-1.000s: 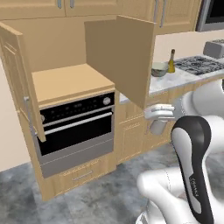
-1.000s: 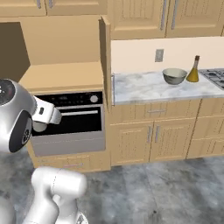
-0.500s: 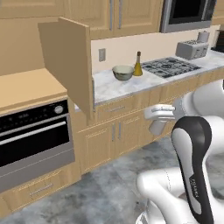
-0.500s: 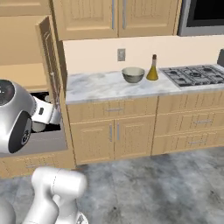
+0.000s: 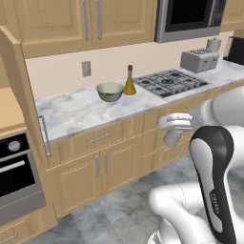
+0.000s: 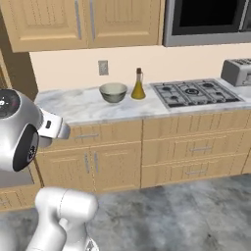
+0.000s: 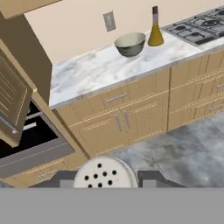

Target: Retrieve the bottle and the shaker from the cabinet and place them next to the mixing bowl on the counter. Then add garlic from the fridge to the mixing bowl.

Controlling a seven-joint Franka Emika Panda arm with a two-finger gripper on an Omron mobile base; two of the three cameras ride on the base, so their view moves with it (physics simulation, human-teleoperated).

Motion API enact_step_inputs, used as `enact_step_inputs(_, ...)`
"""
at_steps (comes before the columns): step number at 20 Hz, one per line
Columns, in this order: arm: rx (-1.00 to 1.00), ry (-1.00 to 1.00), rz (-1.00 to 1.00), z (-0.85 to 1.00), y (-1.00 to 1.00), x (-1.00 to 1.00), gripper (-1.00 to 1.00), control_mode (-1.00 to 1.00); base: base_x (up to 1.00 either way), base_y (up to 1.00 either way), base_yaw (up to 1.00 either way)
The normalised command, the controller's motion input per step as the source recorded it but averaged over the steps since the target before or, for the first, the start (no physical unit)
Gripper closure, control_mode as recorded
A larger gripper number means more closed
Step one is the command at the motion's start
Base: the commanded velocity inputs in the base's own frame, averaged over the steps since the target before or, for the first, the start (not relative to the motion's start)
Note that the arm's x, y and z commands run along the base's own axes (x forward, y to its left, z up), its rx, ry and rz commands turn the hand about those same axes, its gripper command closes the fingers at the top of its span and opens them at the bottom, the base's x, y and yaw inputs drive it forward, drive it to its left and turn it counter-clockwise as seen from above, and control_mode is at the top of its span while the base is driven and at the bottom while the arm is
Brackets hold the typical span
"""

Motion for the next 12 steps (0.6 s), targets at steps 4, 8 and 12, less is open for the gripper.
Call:
enact_step_inputs(4, 0.0, 0.0, 0.0, 0.0, 0.0, 0.0, 1.0, 1.0, 0.94, 0.05, -0.02)
enact_step_inputs(8, 0.0, 0.0, 0.0, 0.0, 0.0, 0.0, 1.0, 1.0, 0.54, 0.37, -0.07)
enact_step_inputs(12, 0.0, 0.0, 0.0, 0.0, 0.0, 0.0, 1.0, 1.0, 0.56, 0.31, -0.07)
